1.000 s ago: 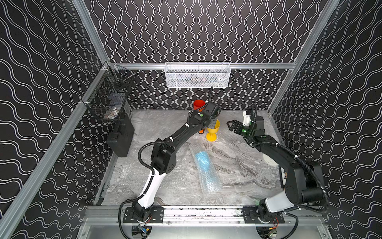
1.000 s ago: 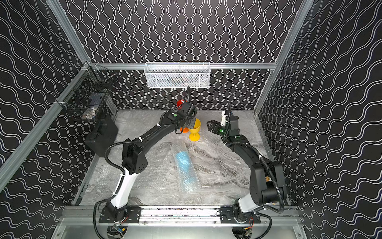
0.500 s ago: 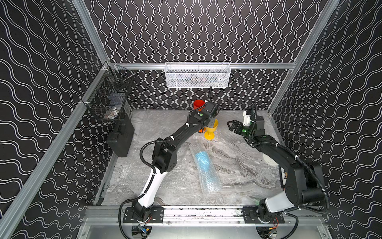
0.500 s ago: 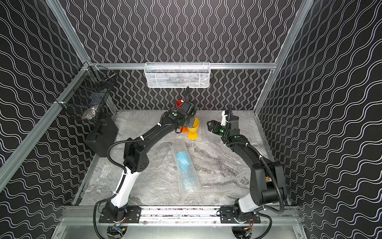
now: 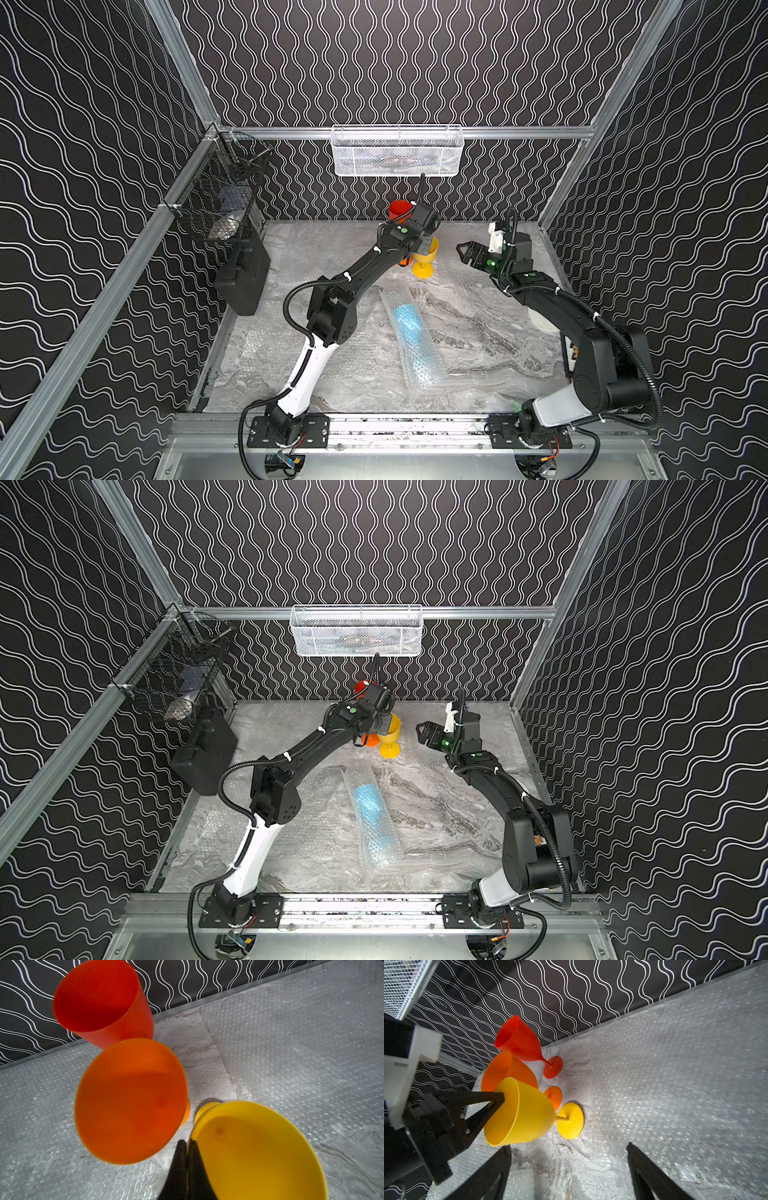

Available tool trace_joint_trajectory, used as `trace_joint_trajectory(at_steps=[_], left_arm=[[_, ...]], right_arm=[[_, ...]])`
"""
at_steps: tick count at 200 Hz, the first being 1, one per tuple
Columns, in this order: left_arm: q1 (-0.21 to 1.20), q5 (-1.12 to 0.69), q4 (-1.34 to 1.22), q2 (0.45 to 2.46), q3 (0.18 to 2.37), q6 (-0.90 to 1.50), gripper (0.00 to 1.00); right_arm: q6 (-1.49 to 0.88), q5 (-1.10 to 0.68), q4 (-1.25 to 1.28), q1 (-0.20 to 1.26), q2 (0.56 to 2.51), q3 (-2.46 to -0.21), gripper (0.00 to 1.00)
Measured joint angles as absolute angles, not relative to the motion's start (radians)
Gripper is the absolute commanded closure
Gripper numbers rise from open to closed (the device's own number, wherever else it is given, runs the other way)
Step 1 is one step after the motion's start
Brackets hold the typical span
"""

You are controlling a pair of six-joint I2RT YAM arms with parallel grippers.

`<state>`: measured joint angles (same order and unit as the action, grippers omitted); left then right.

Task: Unpack wine glasses from bubble wrap
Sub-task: Place the wine glass at the center of the board.

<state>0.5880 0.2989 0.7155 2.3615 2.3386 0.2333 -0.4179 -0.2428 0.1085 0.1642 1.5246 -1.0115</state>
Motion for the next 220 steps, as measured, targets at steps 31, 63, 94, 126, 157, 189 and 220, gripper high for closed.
trace_joint_trajectory(at_steps=[31, 63, 94, 126, 157, 189, 220], left_arm=[[0.588, 0.299, 0.715, 2.363, 2.341, 0.233, 0.83], [0.588, 0.297, 0.715, 2.363, 2.342, 0.230, 0.71], [0.588, 0.290, 0.715, 2.363, 2.342, 0.230, 0.67], [0.588, 0.283, 0.719, 2.349, 2.338, 0.230, 0.65], [0.588, 0.270, 0.715, 2.266, 2.289, 0.231, 0.65], [0.588, 0.251, 0.694, 2.162, 2.189, 0.235, 0.65], [0.589, 0.220, 0.660, 2.057, 2.057, 0.250, 0.65]], right_arm=[[-0.418, -0.239, 0.108, 0.164, 1.525, -1.011, 0.12], [-0.413, -0.233, 0.108, 0.164, 1.525, -1.011, 0.12], [-0.410, -0.233, 0.108, 0.164, 1.524, -1.011, 0.12], [-0.410, -0.233, 0.108, 0.164, 1.524, -1.011, 0.11], [-0.410, -0.233, 0.107, 0.164, 1.524, -1.011, 0.11], [-0.410, -0.234, 0.105, 0.164, 1.525, -1.012, 0.12], [-0.410, -0.237, 0.100, 0.164, 1.530, -1.016, 0.11]])
